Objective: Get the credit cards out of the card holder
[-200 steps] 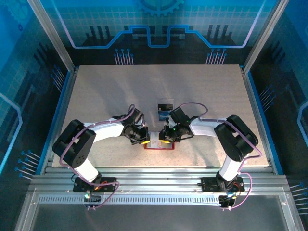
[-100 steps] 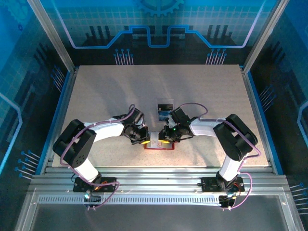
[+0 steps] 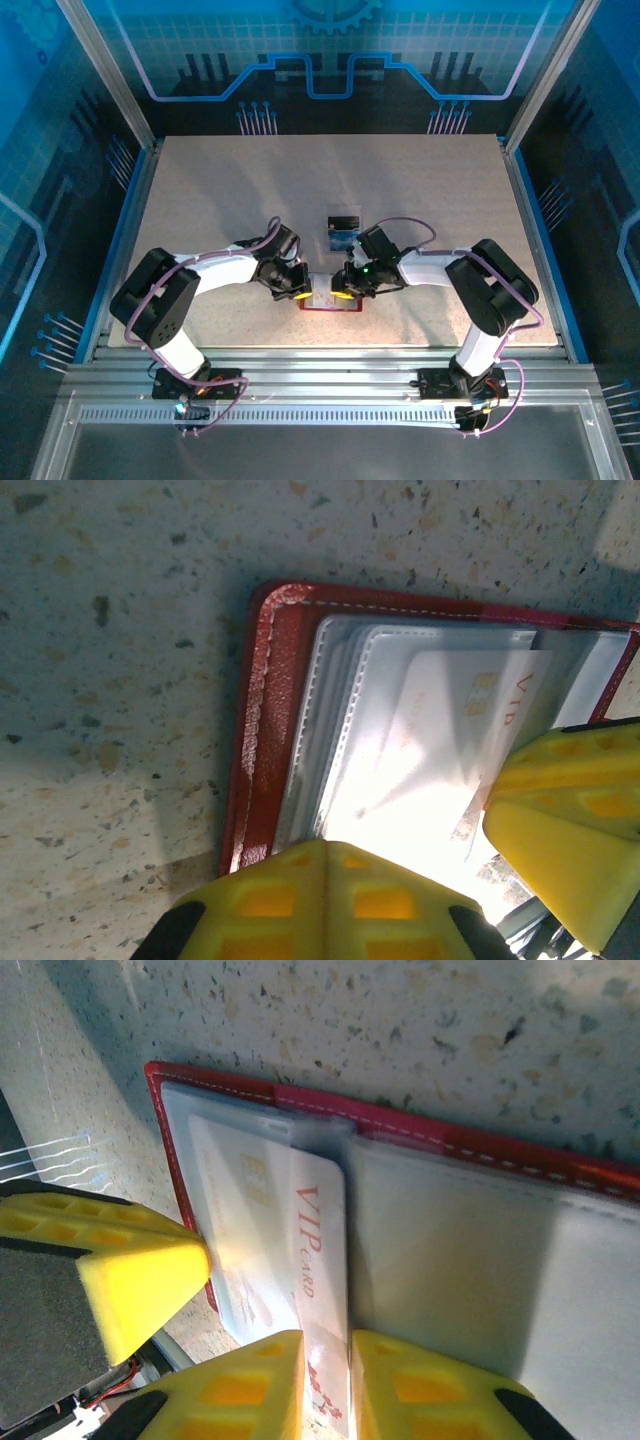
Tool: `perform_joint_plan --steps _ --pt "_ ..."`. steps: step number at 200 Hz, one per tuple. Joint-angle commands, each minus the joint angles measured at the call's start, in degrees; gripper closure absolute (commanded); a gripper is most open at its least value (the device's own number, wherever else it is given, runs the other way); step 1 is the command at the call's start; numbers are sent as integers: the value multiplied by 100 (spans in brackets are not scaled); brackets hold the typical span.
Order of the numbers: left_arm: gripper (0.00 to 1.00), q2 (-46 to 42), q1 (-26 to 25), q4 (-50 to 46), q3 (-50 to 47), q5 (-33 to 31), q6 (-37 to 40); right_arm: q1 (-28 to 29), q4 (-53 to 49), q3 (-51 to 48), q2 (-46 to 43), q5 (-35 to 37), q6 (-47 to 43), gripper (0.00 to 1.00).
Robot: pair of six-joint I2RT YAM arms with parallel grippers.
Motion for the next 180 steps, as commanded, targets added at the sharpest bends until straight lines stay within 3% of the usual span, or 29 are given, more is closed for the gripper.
perform_joint_plan --steps 1,180 --pt "100 156 38 -339 39 -170 119 -62 152 -98 -133 -152 96 81" --pt "100 181 40 -365 70 -161 112 -106 720 -318 -45 -320 292 88"
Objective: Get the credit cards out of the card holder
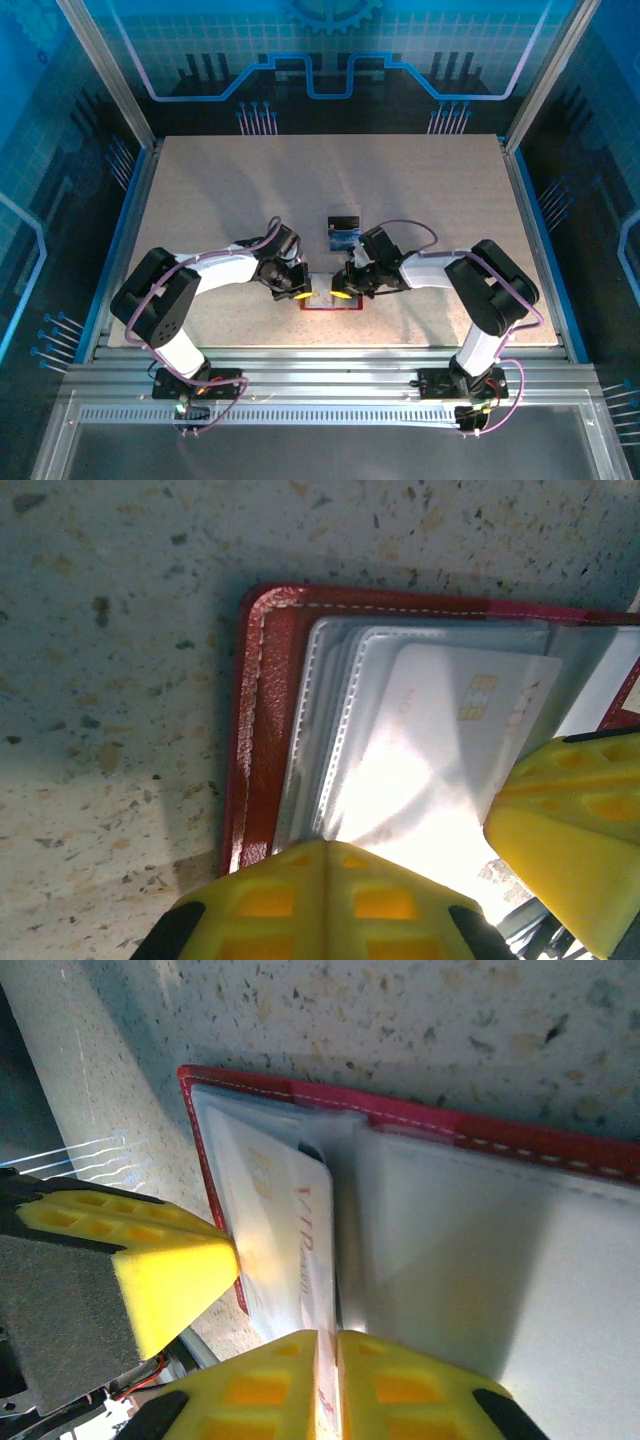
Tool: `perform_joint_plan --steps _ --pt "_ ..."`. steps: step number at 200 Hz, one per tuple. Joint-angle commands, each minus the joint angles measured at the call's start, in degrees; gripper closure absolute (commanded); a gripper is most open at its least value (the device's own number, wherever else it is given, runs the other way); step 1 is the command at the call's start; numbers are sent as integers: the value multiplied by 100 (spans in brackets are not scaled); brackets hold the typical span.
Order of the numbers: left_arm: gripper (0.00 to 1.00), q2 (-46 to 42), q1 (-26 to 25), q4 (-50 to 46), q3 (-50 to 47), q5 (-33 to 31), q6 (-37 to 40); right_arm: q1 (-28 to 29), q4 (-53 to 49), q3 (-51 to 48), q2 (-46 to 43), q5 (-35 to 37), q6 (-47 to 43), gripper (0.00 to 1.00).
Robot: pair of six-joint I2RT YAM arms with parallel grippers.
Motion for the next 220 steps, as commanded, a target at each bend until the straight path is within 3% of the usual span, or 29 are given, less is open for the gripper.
perform_joint_plan --steps 1,123,220 --pt "100 161 39 -337 45 -161 108 -71 122 -87 -41 -88 18 88" --pt "100 118 37 -417 86 -152 136 -143 -128 -104 -368 41 -95 98" --pt "100 134 40 -462 130 -162 147 33 217 129 190 -202 97 87"
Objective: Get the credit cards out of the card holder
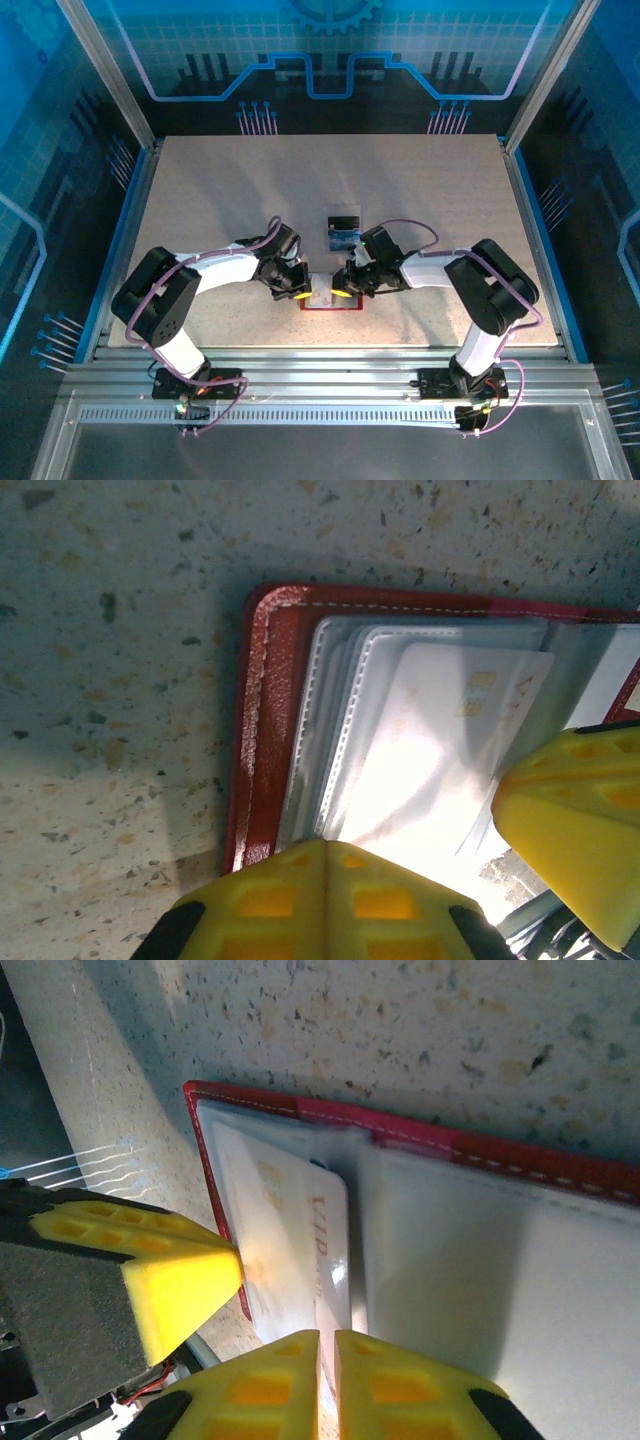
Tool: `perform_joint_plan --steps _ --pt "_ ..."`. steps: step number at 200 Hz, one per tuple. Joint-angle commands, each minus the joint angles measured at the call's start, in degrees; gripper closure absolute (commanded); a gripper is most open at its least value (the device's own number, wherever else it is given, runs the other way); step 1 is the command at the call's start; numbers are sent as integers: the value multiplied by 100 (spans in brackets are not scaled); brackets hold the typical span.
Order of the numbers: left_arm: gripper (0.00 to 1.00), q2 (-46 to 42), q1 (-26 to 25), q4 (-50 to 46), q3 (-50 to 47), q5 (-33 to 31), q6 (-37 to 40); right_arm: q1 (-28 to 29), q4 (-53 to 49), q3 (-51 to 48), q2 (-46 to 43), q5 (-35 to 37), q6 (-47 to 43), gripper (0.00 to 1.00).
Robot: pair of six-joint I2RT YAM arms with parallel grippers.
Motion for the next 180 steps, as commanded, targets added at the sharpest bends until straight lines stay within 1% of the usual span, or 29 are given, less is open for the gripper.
perform_joint_plan --steps 1,54,80,96,139,180 --pt "100 112 39 -339 60 -160 147 80 106 128 149 -156 57 87" --pt "100 108 38 -331 51 -150 138 89 114 89 200 -139 60 87" --pt "100 77 41 -340 33 -163 139 107 31 103 206 -72 27 84" --pt "100 72 42 -336 24 -170 139 118 -198 169 197 34 -68 82" --pt "100 54 39 -338 13 -168 139 133 -1015 387 -13 460 -448 79" --pt "100 36 43 -340 14 -168 130 114 -1260 482 -166 601 -558 79"
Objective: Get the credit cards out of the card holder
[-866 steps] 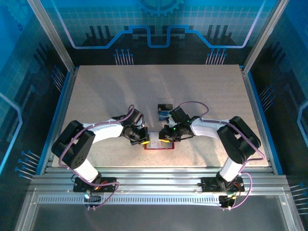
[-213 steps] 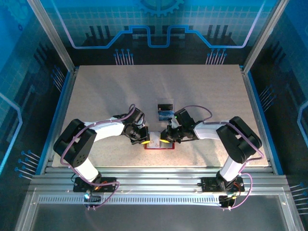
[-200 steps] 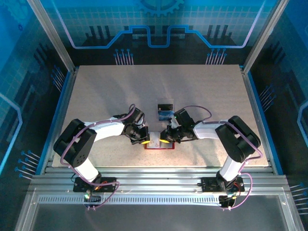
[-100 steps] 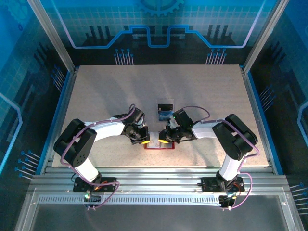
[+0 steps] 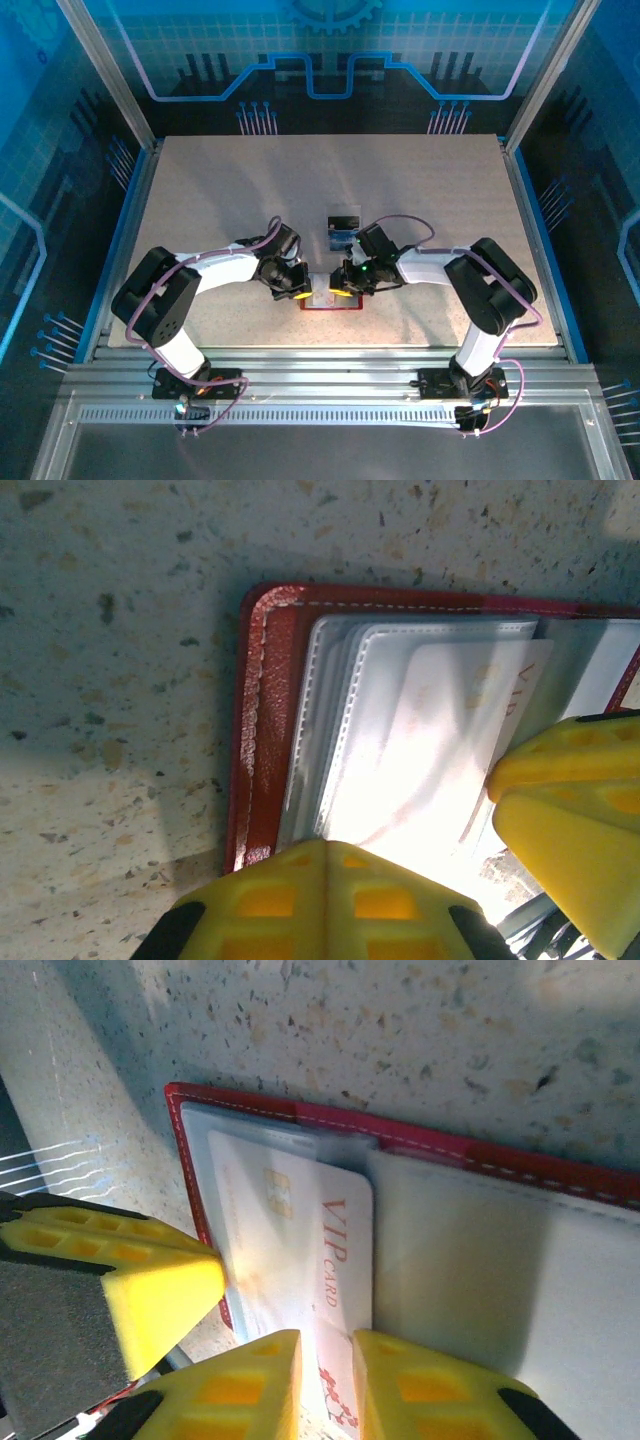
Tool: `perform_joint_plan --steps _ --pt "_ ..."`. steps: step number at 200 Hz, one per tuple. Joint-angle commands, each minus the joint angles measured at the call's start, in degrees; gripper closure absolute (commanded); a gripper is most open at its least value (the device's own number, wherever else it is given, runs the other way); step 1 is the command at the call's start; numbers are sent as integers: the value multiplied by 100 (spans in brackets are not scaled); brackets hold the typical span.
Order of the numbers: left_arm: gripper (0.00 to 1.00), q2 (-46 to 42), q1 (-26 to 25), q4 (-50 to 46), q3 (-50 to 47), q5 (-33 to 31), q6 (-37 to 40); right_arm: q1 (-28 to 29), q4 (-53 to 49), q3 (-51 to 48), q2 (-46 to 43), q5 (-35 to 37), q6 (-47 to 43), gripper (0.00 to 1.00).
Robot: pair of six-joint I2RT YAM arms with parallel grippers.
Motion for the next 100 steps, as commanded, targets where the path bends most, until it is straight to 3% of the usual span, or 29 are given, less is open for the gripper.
perform_joint_plan --steps 1,100 --pt "100 28 40 -336 6 -168 128 21 -460 107 -165 237 -185 79" --pt "100 -78 -137 -500 628 34 185 -92 -205 -106 -554 124 -59 78"
